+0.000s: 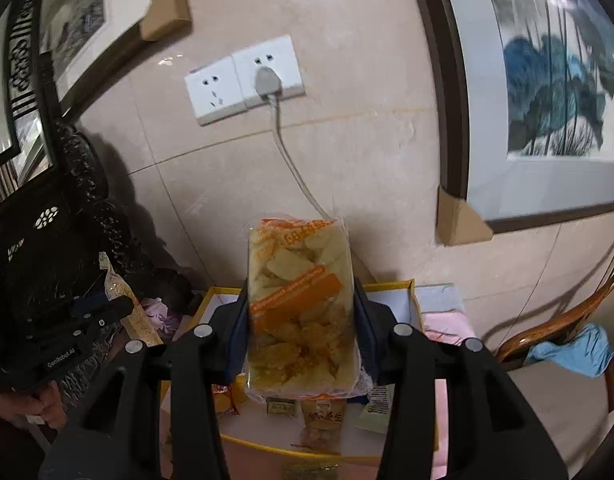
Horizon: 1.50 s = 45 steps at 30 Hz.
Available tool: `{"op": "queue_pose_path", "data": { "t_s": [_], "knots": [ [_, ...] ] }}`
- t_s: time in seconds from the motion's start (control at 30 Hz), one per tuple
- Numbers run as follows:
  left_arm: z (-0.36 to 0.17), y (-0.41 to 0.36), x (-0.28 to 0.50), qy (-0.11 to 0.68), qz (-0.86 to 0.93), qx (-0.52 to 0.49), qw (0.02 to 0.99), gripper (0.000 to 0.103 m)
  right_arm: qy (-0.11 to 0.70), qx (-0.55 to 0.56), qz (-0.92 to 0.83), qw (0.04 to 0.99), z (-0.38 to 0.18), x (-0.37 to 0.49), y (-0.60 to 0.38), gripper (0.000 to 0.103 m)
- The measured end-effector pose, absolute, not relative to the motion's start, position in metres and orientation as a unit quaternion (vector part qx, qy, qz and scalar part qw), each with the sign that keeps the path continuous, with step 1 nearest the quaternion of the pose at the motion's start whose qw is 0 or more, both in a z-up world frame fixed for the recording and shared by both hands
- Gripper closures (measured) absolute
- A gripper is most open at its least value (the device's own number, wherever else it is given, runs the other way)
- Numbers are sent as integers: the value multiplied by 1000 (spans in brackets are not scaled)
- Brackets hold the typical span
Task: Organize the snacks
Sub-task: 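Carry clear seed pack with left tool while right tool carries orange-strip pack to box, then carry round pastry pack with left tool while right tool carries green seed bag to box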
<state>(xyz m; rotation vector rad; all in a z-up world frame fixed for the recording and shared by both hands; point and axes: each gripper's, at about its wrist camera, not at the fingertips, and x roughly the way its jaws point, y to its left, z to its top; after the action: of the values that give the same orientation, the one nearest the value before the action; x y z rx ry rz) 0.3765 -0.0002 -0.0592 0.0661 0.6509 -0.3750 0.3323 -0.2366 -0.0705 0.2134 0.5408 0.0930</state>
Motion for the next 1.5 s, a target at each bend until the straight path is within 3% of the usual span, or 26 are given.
{"op": "queue_pose_path", "data": {
  "t_s": [0.1,0.13,0.17,0.2,0.23,0.4,0.83,1.1,1.5],
  "knots": [
    [-62,-3,386,319,-187,31,929,74,273,103,48,955,-78,345,-237,56],
    [-63,-3,387,321,-180,29,929,73,277,89,48,956,-81,350,-235,42],
    [-62,-1,388,321,-170,22,931,49,278,73,38,957,-83,352,-232,26],
    [-61,4,388,321,-156,3,934,5,276,47,13,960,-86,352,-228,2],
    [-60,9,386,315,-149,-12,937,2,273,38,11,961,-87,351,-227,1],
    [-57,42,379,314,-127,-65,939,2,275,55,21,960,-87,341,-231,1],
    [-101,115,331,360,-18,-44,932,2,335,45,22,941,-127,280,-212,1],
    [-184,84,292,432,1,82,898,2,457,10,17,889,-223,264,-185,1],
    [-256,29,316,492,-68,159,853,2,529,-13,1,848,-312,305,-171,1]
  ]
}}
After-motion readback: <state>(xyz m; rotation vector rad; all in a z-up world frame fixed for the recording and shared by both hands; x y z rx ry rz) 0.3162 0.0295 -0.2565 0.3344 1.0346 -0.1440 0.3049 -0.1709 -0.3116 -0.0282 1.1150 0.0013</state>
